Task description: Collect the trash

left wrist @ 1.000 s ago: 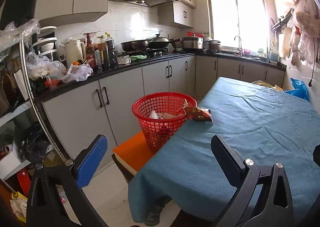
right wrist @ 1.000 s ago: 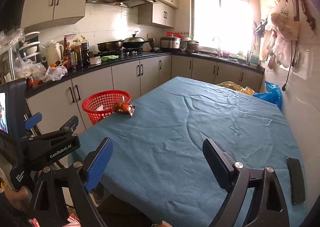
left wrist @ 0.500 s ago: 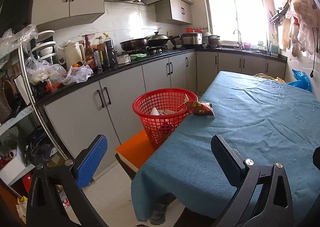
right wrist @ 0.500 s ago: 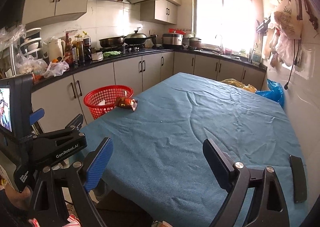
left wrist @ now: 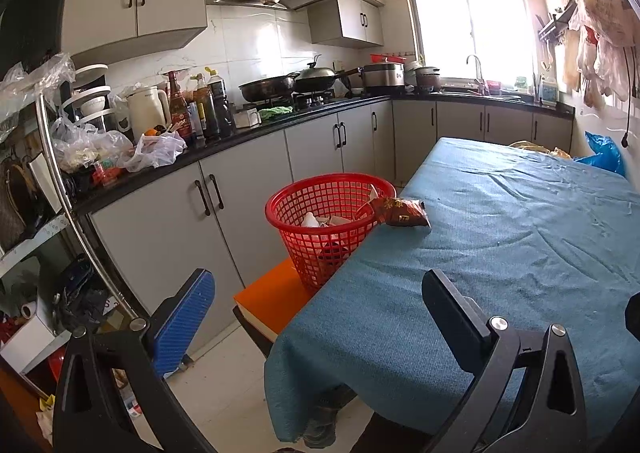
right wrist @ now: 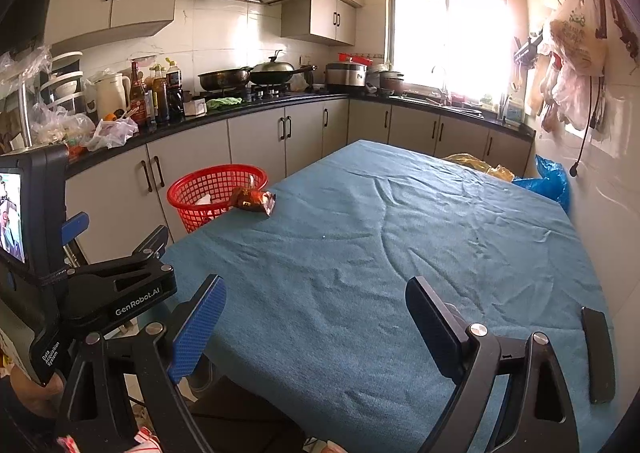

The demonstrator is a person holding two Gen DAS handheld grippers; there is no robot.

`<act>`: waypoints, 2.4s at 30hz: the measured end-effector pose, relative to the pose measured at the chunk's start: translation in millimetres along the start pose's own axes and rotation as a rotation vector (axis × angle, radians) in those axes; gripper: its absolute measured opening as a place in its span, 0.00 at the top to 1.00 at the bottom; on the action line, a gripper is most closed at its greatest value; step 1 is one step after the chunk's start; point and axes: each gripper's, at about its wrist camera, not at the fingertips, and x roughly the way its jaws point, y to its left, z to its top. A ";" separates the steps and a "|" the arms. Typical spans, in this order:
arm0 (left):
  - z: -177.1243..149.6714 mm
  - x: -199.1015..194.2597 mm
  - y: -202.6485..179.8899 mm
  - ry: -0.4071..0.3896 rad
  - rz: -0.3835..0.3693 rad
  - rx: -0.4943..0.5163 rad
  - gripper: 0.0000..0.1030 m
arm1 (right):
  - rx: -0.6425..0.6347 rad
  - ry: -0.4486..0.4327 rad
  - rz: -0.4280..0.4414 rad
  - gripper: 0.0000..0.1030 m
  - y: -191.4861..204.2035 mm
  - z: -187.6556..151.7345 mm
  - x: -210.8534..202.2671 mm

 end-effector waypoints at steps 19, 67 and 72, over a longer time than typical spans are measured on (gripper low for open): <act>-2.1 0.1 1.8 0.008 0.000 0.005 0.00 | 0.005 0.005 -0.004 0.09 0.9 -1.8 1.4; -3.9 1.9 3.6 0.015 -0.004 0.013 0.00 | 0.009 0.025 0.001 0.09 -1.6 -13.8 10.7; -3.6 2.3 3.1 0.016 -0.003 0.014 0.00 | 0.011 0.026 0.002 0.09 -1.8 -14.5 11.2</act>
